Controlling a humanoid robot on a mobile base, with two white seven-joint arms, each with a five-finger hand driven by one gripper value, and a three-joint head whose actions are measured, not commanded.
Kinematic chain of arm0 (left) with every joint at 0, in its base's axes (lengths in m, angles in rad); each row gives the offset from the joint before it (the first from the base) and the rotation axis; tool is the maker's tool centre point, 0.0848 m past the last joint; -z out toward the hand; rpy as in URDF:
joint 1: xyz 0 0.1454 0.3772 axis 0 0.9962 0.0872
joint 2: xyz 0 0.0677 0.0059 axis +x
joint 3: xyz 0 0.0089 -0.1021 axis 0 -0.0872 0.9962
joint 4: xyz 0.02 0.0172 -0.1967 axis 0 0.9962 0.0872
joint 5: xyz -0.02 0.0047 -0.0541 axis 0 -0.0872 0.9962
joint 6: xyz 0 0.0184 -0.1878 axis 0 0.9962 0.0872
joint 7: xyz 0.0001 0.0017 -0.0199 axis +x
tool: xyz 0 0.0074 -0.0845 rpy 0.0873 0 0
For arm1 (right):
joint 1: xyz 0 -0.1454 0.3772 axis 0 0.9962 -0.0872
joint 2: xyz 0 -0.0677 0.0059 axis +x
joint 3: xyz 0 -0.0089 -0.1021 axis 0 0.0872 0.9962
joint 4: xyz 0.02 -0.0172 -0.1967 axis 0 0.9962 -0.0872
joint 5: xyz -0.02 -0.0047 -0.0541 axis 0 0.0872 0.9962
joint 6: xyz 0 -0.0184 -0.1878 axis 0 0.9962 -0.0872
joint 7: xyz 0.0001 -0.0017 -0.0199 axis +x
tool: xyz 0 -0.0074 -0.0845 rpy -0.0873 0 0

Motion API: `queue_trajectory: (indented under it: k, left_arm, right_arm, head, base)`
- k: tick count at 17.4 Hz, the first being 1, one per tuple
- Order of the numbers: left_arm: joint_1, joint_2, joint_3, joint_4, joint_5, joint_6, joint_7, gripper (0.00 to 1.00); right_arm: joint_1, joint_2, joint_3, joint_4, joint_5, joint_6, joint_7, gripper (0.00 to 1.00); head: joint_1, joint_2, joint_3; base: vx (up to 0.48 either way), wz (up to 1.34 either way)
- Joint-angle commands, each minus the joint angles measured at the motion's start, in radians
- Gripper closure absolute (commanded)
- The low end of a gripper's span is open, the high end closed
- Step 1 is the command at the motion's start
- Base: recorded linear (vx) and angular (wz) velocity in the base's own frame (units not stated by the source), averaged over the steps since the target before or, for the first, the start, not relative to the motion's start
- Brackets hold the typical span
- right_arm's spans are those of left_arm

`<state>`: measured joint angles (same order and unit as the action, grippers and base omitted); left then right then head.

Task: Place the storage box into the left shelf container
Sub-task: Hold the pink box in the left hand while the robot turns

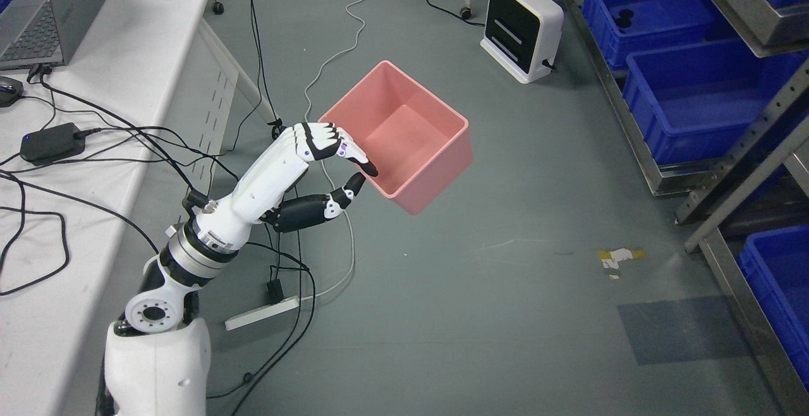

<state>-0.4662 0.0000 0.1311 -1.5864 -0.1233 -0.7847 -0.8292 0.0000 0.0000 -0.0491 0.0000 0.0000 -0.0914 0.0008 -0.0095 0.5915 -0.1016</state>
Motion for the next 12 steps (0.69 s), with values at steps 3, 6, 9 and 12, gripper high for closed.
queue_trajectory:
  k: [3,6,9,12]
  left_arm:
    - [0.0,0.017,-0.031,0.0,0.002,-0.001,0.001,0.99]
    - [0.0,0.017,-0.031,0.0,0.005,-0.001,0.001,0.98]
    - [0.0,0.017,-0.033,0.0,0.017,-0.001,0.001,0.99]
    - [0.009,0.017,-0.041,0.0,0.017,-0.001,0.002,0.99]
  right_arm:
    - [0.008,-0.017,0.0,-0.017,-0.003,-0.001,-0.001,0.0]
    - [0.008,-0.017,0.0,-0.017,-0.003,-0.001,-0.001,0.0]
    - [0.008,-0.017,0.0,-0.017,-0.003,-0.001,-0.001,0.0]
    - [0.008,-0.017,0.0,-0.017,-0.003,-0.001,-0.001,0.0]
  head:
    - [0.0,0.0,0.0]
    - [0.0,0.0,0.0]
    - [0.0,0.0,0.0]
    - [0.0,0.0,0.0]
  base:
    - [0.231,0.15]
    - [0.24,0.16]
    - [0.205,0.12]
    - [0.184,0.07]
